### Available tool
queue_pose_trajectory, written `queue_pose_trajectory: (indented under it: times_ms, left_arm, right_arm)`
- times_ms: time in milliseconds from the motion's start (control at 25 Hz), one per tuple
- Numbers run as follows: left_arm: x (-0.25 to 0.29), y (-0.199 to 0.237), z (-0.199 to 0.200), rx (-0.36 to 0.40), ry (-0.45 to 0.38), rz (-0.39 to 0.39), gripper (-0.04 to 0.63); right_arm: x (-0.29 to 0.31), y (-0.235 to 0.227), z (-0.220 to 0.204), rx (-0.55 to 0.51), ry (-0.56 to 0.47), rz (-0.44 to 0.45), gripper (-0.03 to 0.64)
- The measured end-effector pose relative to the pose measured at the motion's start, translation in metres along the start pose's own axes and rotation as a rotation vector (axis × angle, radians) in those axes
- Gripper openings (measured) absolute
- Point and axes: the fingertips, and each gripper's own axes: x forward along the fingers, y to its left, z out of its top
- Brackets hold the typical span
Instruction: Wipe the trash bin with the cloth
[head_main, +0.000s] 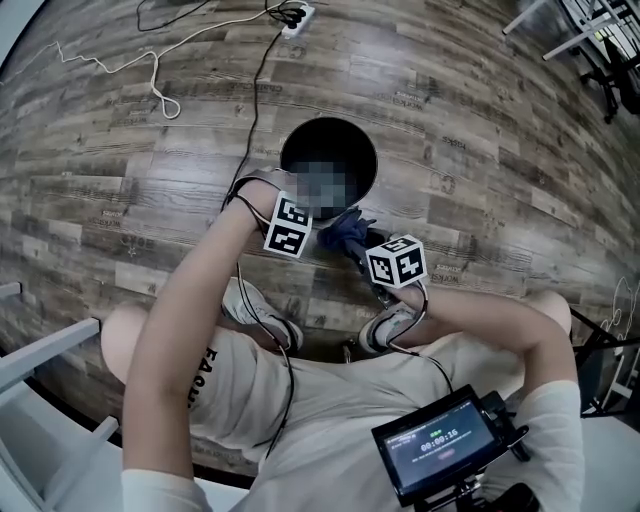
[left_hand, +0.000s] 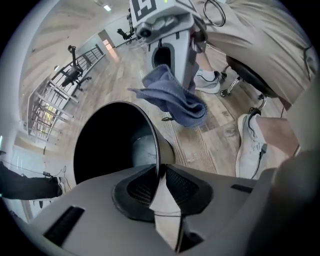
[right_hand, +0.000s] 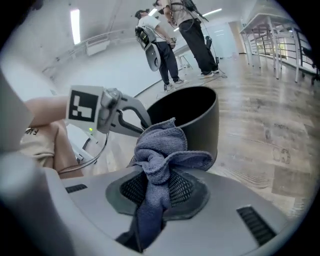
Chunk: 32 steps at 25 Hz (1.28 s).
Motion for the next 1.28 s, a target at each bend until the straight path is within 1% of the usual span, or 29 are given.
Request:
queue_pose_trajectory:
  times_ms: [120,200,320,400,480,560,720,880,1080,1280]
  left_arm:
    - [0.000,0.000,0.002,-0.023,-0.003,-0.016,0.072]
    - [-0.001,-0.002,0.006,-0.038,-0.013,-0.033,0.067]
    - [0.000,-0.006,0.021,-0.042,-0.033,-0.054,0.055]
    - [0.001,-0.008,0.030,-0.023,-0.037,-0.049,0.049]
    - [0.001,-0.008,0.033,-0.009,-0.038,-0.046,0.047]
    - [0.001,-0.009,0.034,-0.015,-0.049,-0.055,0.044]
    - [0.000,-0.009,0.037,-0.033,-0.073,-0.071,0.041]
    - [0.000,-0.006,0.043,-0.067,-0.100,-0.083,0.038]
    - [0.001,-0.003,0.044,-0.103,-0.121,-0.074,0.038]
    - [0.001,-0.002,0.044,-0.108,-0.125,-0.080,0.038]
  right_arm:
    - [-0.013,0.009,0.021,-0.019,-0.057,0.007,0.081]
    - [-0.010,0.005,0.029,-0.027,-0.068,-0.009,0.083]
    - [0.002,-0.008,0.030,-0.026,-0.038,-0.041,0.081]
    - [0.009,-0.015,0.029,-0.023,-0.019,-0.057,0.082]
    - [0.014,-0.019,0.027,-0.030,-0.009,-0.063,0.082]
    - [0.018,-0.022,0.024,-0.048,-0.002,-0.067,0.081]
    - [0.031,-0.034,0.013,-0.068,0.030,-0.090,0.082]
    - [0.052,-0.056,-0.002,-0.086,0.066,-0.131,0.081]
    - [0.086,-0.082,-0.022,-0.093,0.090,-0.158,0.081]
    - [0.116,-0.108,-0.047,-0.103,0.131,-0.186,0.081]
